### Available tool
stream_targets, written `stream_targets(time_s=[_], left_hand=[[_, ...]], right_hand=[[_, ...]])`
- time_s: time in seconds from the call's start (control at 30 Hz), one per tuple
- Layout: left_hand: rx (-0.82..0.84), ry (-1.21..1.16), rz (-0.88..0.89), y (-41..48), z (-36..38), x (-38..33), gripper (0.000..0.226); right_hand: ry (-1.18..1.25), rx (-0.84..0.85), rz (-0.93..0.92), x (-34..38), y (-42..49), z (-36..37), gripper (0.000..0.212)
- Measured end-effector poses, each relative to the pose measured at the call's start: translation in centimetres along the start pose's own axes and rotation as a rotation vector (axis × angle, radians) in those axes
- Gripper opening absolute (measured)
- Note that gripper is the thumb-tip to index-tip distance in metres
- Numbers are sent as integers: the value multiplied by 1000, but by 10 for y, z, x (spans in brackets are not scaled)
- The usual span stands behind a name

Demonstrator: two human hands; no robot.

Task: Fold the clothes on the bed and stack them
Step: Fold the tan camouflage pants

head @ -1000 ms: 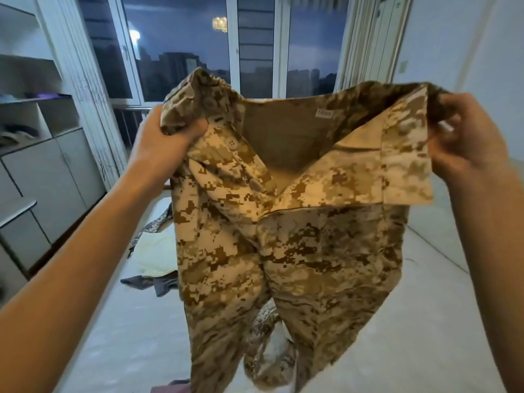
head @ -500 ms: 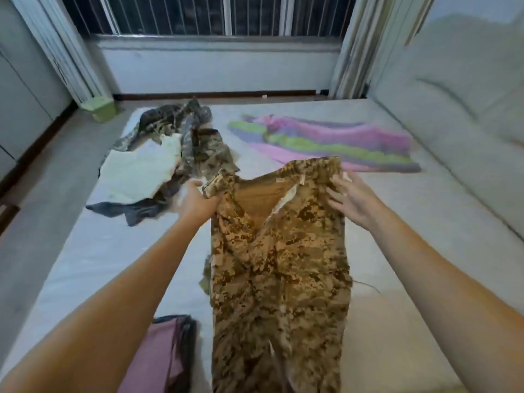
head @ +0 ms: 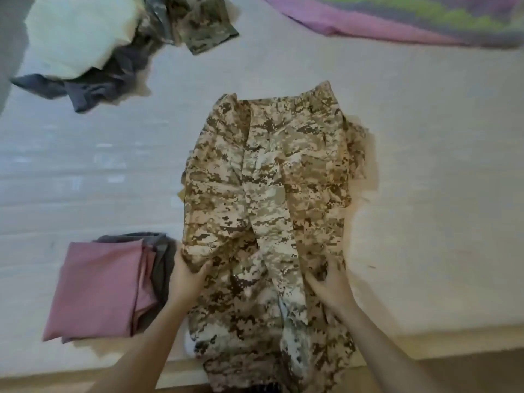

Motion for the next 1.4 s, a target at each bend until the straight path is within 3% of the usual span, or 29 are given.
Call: stream_targets(time_s=[0.13,0.23,0.3,0.4,0.47,0.57,0.63,0.67,0.83,1.0,1.07,1.17,1.27,1.33,1.4], left_hand=[[20,-37,4,2,-7,1,42],[-77,-17,204,-19,-16,-23,32],[-143,-71,272,-43,-28,-44,35],[-140,-128,217,-78,-49,-45,32],[-17,-68,86,-97,-53,-26,33],[306,99,-117,-111,-38,7,41],[376,210,-147,-102,-34,11,46],[345,246,-94,-91,-33,8,50],[-40,278,252,0,-31,-76,63],[-137,339,586,84,-12,-188,67],[-112,406,591,112,-3,-212,81],[22,260,391,142,9,-224,93],[71,252,395,153,14,-217,54],[57,103,427,156,11,-208,27],[72,-102,379,154,5,-197,19]], right_hand=[[-167,-77,-234,35,-5,9,94],[-230,-135,-297,56,-9,2,64],[-124,-204,-333,63,-18,-15,48],[48,-298,-421,46,-55,-42,26],[-36,-290,-388,22,-78,-51,17],[-243,-6,-235,-4,-95,-38,27],[-325,143,-206,-2,-92,-25,36],[-360,122,-214,7,-86,-23,38],[-221,-318,-413,103,-16,-53,36],[-286,-370,-568,207,86,-86,54],[-390,-375,-556,228,121,-95,58],[-534,-306,-524,240,159,-99,68],[-627,-184,-495,236,181,-101,85],[-660,-142,-455,232,189,-105,91],[-615,-137,-445,231,189,-112,78]])
Point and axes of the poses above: each hand's wrist, its own y-axis towards the middle knuckle, its own z-axis out of the palm, x = y × z, the point moved 2 cm from there along y, towards the middle knuckle, and after that the axes turned 2 degrees about -y, right-handed, at the moved point
